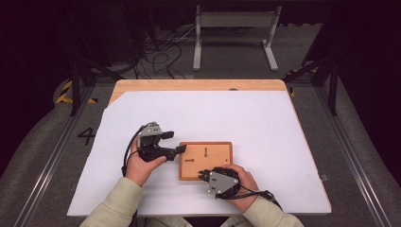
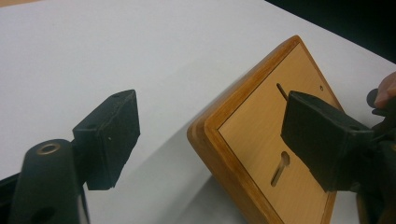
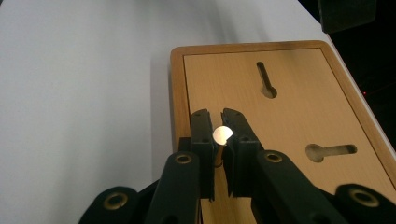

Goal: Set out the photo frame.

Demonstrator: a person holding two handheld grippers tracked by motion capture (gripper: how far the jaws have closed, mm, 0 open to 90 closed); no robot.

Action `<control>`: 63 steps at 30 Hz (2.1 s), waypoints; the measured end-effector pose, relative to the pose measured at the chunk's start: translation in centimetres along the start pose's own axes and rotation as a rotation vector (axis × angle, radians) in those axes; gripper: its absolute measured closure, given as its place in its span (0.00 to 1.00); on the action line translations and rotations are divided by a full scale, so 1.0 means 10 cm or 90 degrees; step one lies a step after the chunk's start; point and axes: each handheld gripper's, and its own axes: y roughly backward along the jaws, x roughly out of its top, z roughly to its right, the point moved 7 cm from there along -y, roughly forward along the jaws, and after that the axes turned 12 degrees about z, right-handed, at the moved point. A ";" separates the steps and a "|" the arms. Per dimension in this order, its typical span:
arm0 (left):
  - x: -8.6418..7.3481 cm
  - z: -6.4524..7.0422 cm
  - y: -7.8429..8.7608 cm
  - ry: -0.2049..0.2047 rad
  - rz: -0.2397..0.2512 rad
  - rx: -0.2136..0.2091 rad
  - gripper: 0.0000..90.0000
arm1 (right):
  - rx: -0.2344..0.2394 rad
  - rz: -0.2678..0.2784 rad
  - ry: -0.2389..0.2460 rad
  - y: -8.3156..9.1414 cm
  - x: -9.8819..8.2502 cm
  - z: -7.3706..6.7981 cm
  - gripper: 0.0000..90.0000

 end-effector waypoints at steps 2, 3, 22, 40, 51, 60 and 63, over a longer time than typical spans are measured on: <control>-0.01 0.02 -0.03 0.006 -0.008 -0.005 0.21 | -0.002 -0.003 0.009 0.00 0.00 -0.01 0.93; -0.02 0.03 -0.05 0.005 -0.010 -0.009 0.20 | -0.002 -0.004 0.012 0.01 0.00 -0.01 0.93; -0.21 0.08 -0.32 0.051 -0.067 -0.067 0.18 | -0.005 -0.004 0.020 0.01 0.01 -0.03 0.93; -0.27 0.22 -0.41 0.045 -0.105 -0.135 0.25 | -0.006 -0.002 0.023 0.02 0.00 -0.03 0.93; -0.18 0.28 -0.26 -0.004 -0.070 -0.186 0.42 | 0.030 0.011 -0.037 0.08 0.08 -0.04 0.77; -0.15 0.37 -0.13 -0.055 -0.052 -0.224 0.52 | 0.036 0.096 -0.141 0.42 0.30 0.12 0.64; -0.15 0.41 -0.08 -0.078 -0.047 -0.239 0.57 | 0.004 0.119 -0.156 0.59 0.36 0.25 0.64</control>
